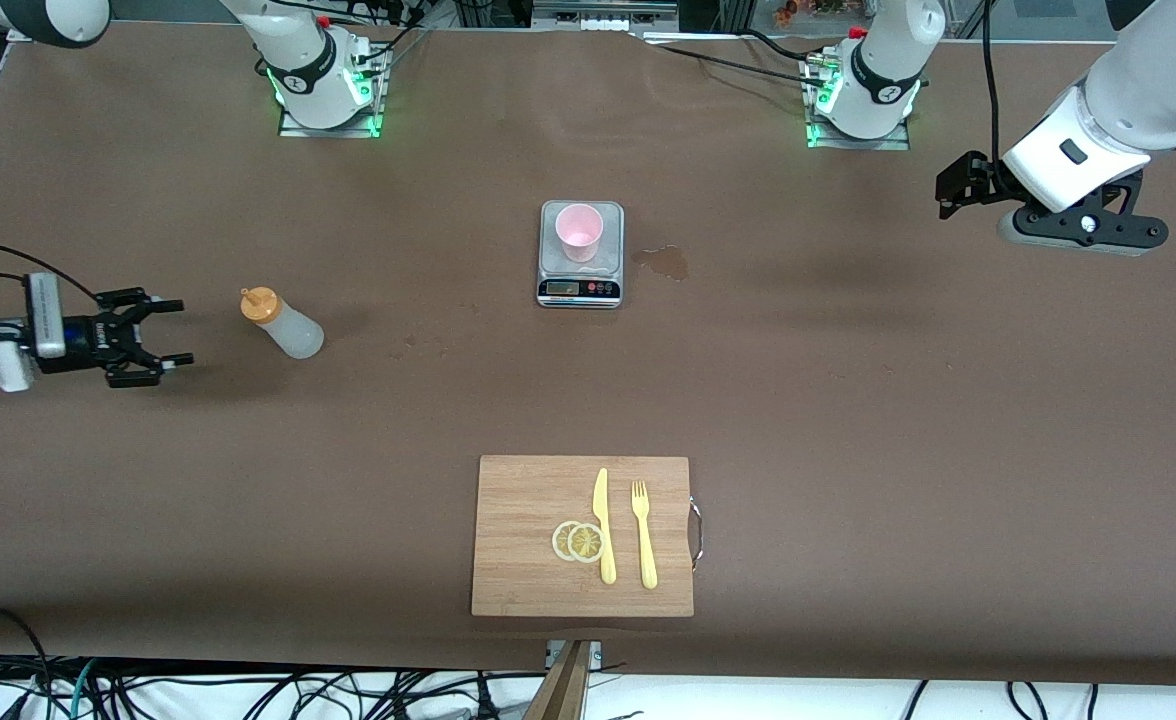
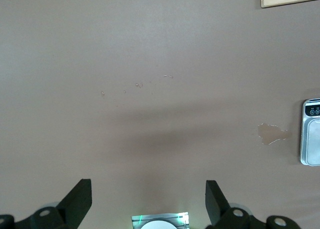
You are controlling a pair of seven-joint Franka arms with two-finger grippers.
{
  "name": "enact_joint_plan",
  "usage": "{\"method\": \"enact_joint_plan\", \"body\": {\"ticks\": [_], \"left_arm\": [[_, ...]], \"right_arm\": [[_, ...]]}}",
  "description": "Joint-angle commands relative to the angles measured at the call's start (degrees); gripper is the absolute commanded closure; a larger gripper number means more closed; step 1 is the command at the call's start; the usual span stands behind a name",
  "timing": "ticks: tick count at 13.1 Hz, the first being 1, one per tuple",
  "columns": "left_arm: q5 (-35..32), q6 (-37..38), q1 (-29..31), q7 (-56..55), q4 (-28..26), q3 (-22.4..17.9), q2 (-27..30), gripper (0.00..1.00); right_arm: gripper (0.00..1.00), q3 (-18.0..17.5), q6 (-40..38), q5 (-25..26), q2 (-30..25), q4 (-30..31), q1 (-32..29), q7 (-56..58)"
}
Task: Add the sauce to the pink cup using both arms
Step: 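Open the right gripper and withdraw it from the bottle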
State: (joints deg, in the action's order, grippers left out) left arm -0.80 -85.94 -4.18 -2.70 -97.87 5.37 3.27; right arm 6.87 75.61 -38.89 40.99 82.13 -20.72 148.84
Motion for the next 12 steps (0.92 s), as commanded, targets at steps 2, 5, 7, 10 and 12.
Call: {"method": "enact_joint_plan", "body": {"ticks": [2, 5, 7, 10, 12], "left_arm": [[0.98, 0.86, -0.13, 0.85, 1.54, -0.18, -0.64, 0.0], [1.07, 0.95, -0.13, 0.85, 1.54, -0.18, -0.64, 0.0], [0.98, 0.95, -0.13, 0.85, 1.54, -0.18, -0.55, 0.0], [1.07, 0.95, -0.13, 0.85, 1.54, -0.18, -0.55, 0.0], [0.98, 0.95, -0.13, 0.94, 1.54, -0.18, -0.55, 0.0]], "right_arm": [[0.0, -0.63, 3.66, 6.71, -10.81, 1.98, -0.02, -11.34], [0.0, -2.38, 7.87, 13.47, -19.51, 4.69, 0.33, -21.54], [0.0, -3.27, 11.12, 16.82, -24.26, 7.76, 2.42, -27.35], [0.0, -4.14, 16.22, 23.58, -34.27, 13.29, 7.09, -43.4], [0.0, -5.02, 17.02, 25.96, -39.21, 15.6, 8.58, -52.83]]}}
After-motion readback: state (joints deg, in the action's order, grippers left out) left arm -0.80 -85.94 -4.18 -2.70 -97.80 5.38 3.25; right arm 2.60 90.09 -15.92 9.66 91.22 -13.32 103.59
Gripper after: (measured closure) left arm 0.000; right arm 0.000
